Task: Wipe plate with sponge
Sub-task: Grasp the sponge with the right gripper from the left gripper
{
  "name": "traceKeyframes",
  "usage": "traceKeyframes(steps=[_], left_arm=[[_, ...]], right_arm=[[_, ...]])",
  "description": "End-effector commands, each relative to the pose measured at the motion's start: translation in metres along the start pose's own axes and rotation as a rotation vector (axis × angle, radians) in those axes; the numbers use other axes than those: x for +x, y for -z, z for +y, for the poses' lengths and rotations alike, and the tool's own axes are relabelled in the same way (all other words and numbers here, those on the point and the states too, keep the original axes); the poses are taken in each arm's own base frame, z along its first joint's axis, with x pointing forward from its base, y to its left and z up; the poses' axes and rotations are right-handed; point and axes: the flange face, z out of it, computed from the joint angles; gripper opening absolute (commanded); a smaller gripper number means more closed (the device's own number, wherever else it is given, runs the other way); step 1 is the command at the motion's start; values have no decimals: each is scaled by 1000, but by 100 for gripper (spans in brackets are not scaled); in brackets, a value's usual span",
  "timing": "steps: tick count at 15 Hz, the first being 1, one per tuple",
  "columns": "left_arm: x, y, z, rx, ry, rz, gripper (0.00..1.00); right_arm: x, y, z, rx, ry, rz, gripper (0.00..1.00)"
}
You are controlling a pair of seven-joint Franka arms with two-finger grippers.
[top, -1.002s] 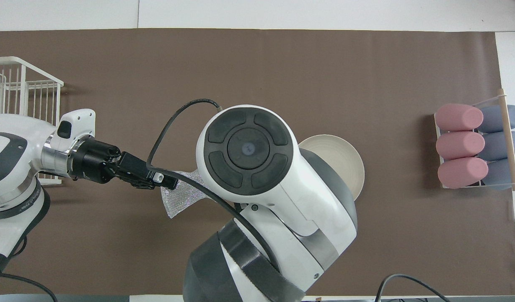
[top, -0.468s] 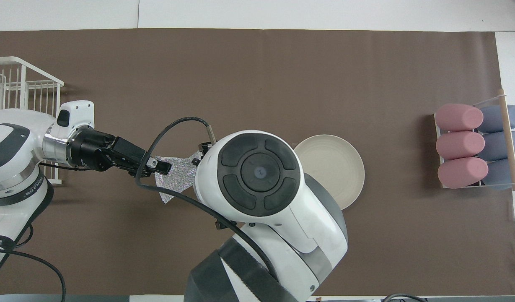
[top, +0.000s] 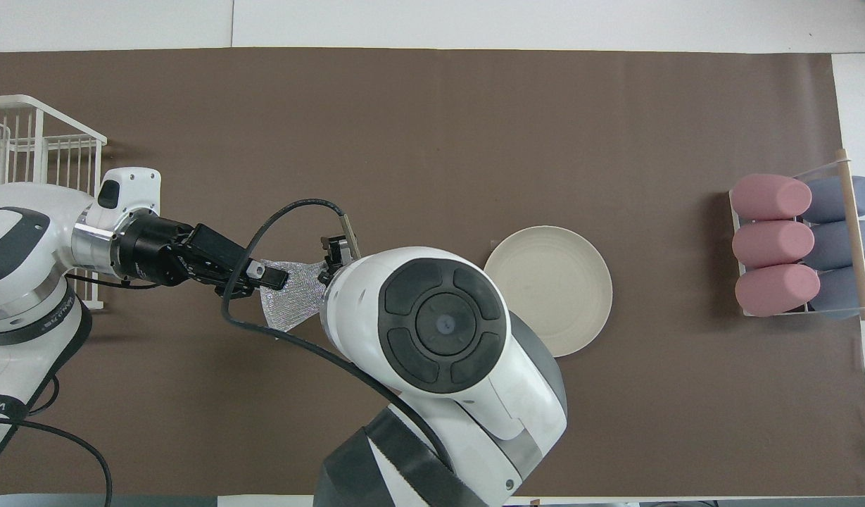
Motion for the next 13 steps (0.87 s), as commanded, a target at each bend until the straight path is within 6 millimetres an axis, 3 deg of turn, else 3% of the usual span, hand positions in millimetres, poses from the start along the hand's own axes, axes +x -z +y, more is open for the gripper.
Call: traceKeyframes(steps=[1, 8, 9, 10, 11, 12, 13], left_arm=[[-2, -1, 3, -20, 13, -12, 0], [-4, -2, 3, -20, 15, -22, 0], [-4, -3, 3, -18, 16, -25, 0], [-5, -2, 3, -19, 16, -26, 0], [-5, -2, 3, -19, 17, -27, 0], [-5, -3, 3, -18, 18, -28, 0], [-5, -3, 3, -18, 18, -28, 0]], right_arm=[[-3, 3, 14, -10, -6, -52, 100], [-5, 5, 8, 32, -24, -95, 98], [-3, 5, 6, 38, -25, -95, 76], [-3, 5, 5, 53, -24, -101, 38], [0, 0, 7, 63, -24, -103, 9], [0, -2, 8, 74, -21, -105, 0], [1, -3, 9, 73, -21, -100, 0]])
